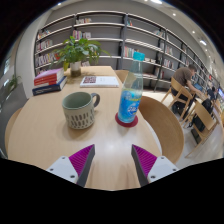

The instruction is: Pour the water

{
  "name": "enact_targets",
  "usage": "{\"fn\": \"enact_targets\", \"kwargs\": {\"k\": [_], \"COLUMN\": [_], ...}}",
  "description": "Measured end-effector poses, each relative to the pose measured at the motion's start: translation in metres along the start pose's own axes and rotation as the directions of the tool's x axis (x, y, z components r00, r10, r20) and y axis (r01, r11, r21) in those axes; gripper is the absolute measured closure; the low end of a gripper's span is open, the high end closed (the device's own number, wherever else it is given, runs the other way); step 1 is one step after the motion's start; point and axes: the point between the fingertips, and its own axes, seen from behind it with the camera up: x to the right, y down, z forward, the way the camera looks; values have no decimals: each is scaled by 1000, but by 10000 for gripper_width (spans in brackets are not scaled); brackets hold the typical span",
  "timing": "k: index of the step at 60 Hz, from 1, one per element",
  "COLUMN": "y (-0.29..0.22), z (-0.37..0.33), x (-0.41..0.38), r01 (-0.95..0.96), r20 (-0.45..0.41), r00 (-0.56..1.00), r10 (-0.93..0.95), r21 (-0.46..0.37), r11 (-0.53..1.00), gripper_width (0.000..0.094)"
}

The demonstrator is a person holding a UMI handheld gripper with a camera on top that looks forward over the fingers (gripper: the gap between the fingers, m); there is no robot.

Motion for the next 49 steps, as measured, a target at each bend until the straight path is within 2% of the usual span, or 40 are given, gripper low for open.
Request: {"fn": "enact_targets", "kwargs": {"k": [6, 29, 49], "y": [2, -56, -75], "z": [-42, -169, -221], "x": [-32, -143, -191], "r01": [6, -8, -5], "r20": [35, 130, 174], "r00": [999, 991, 984], "r10": [-6, -14, -38], "r21": [-7, 167, 243], "r11": [1000, 986, 970], "gripper_width": [197, 197, 199]}}
